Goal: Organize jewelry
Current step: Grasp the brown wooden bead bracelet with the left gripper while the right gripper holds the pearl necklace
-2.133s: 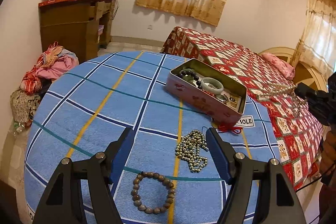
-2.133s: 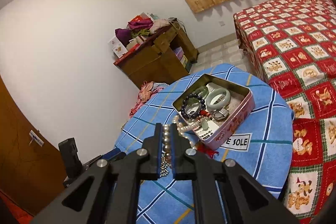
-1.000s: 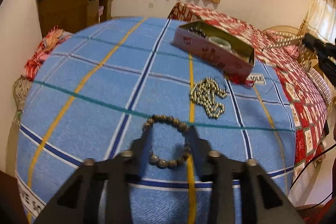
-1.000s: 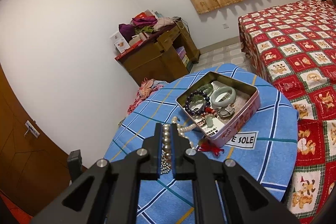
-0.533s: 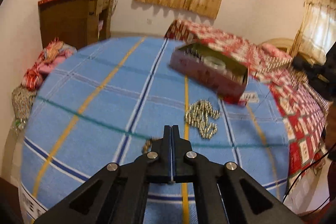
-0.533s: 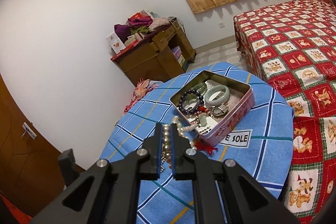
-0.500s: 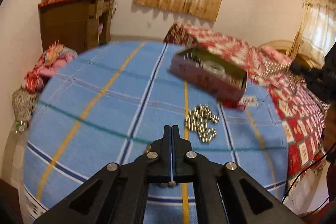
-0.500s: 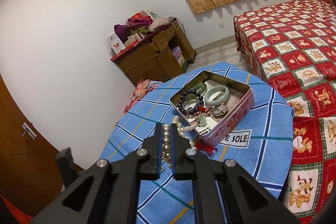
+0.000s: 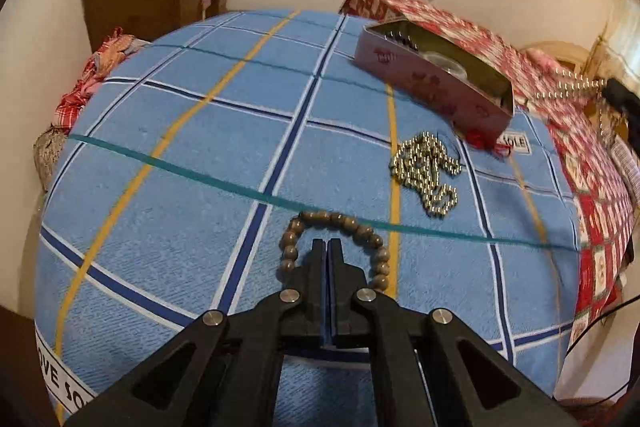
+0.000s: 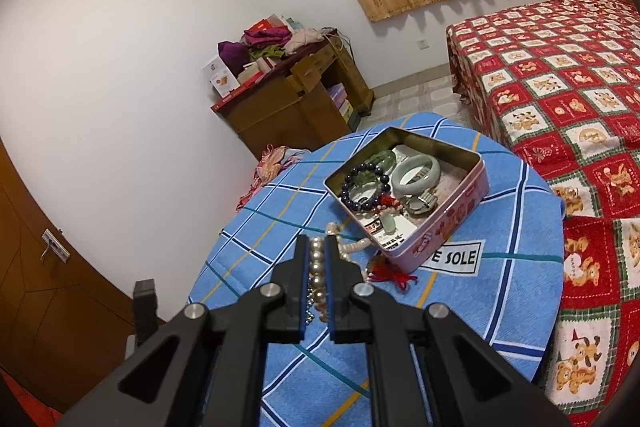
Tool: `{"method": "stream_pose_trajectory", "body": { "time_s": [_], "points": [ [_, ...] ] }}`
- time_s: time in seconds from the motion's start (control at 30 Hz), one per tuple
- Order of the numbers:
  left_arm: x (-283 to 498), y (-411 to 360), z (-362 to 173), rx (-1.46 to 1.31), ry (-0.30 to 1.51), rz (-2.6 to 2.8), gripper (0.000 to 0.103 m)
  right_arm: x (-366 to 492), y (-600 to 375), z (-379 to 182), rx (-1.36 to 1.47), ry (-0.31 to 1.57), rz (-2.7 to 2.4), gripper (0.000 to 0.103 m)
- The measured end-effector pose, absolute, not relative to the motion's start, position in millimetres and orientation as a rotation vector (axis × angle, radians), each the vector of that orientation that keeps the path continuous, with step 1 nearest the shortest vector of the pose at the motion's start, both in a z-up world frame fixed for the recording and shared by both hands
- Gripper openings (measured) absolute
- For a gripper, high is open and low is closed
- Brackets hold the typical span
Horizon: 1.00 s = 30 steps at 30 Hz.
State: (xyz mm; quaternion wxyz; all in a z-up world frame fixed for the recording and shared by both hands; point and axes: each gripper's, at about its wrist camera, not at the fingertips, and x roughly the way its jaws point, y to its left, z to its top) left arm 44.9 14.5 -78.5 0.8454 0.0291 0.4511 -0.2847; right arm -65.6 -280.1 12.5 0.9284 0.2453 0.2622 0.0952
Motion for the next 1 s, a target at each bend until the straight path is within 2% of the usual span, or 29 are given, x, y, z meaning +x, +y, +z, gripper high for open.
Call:
{"method": "stream_pose_trajectory", "body": {
  "time_s": [0.3,0.33,0.4,0.43,0.47,0.77,0.83,0.9,0.93,0.97,1.0],
  "points": [
    [43,25,-67,-0.027,0.948,-0.651,0.004,-68,-282,11,0.513,0.537,0.188,0.009],
    [44,26,-65,-0.034,0.943,-0.643,0.018,-68,-282,11,0.512,0.537,0.187,0.009],
    [45,26,-62,-0.026,0.936,-0.618,0.084,-69,-283,11,0.509,0.535,0.187,0.009],
    [43,25,-61,-0.012,0.924,-0.604,0.092,-70,-283,11,0.511,0.534,0.188,0.009],
    [42,24,-60,0.001,0.914,-0.600,0.093,-70,-284,10,0.512,0.534,0.187,0.009],
    [42,12,-78,0.049,0.967,-0.566,0.092,-71,-286,7,0.523,0.538,0.185,0.009],
    [41,12,-78,0.055,0.960,-0.587,0.073,-71,-287,6,0.525,0.536,0.184,0.009],
    [41,10,-77,0.081,0.947,-0.586,0.037,-70,-290,5,0.532,0.533,0.183,0.009],
    [42,12,-77,0.072,0.947,-0.594,0.028,-70,-291,3,0.537,0.534,0.181,0.009],
    [43,13,-78,0.049,0.955,-0.612,0.013,-69,-293,2,0.542,0.535,0.180,0.009],
    [45,14,-79,0.027,0.964,-0.627,0.009,-68,-295,0,0.549,0.537,0.180,0.009]
  ]
}}
